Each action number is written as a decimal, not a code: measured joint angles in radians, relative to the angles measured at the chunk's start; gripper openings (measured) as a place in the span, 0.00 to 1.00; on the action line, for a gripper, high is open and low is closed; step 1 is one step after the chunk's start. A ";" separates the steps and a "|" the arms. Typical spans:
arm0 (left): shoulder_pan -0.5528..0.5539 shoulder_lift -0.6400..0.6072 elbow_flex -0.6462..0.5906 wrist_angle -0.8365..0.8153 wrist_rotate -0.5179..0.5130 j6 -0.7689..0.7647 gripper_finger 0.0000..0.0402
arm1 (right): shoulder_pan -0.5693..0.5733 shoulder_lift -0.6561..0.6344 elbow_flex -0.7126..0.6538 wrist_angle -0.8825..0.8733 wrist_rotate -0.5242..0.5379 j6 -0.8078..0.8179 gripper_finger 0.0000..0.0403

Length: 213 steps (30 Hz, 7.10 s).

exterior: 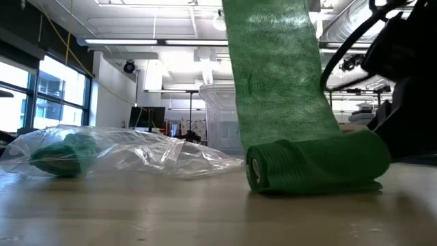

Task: Roll bandage
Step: Roll the green bandage

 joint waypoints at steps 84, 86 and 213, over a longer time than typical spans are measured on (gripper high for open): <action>0.369 0.179 0.272 -0.493 0.566 -0.190 0.00 | 0.380 0.003 0.789 -0.121 0.785 -1.644 0.00; 0.340 0.226 0.271 -0.502 0.595 -0.203 0.00 | 0.387 0.003 0.789 -0.115 0.785 -1.636 0.00; -0.319 0.404 0.273 -0.757 -0.160 -0.741 0.41 | 0.308 -0.002 0.787 0.058 0.940 -1.747 0.00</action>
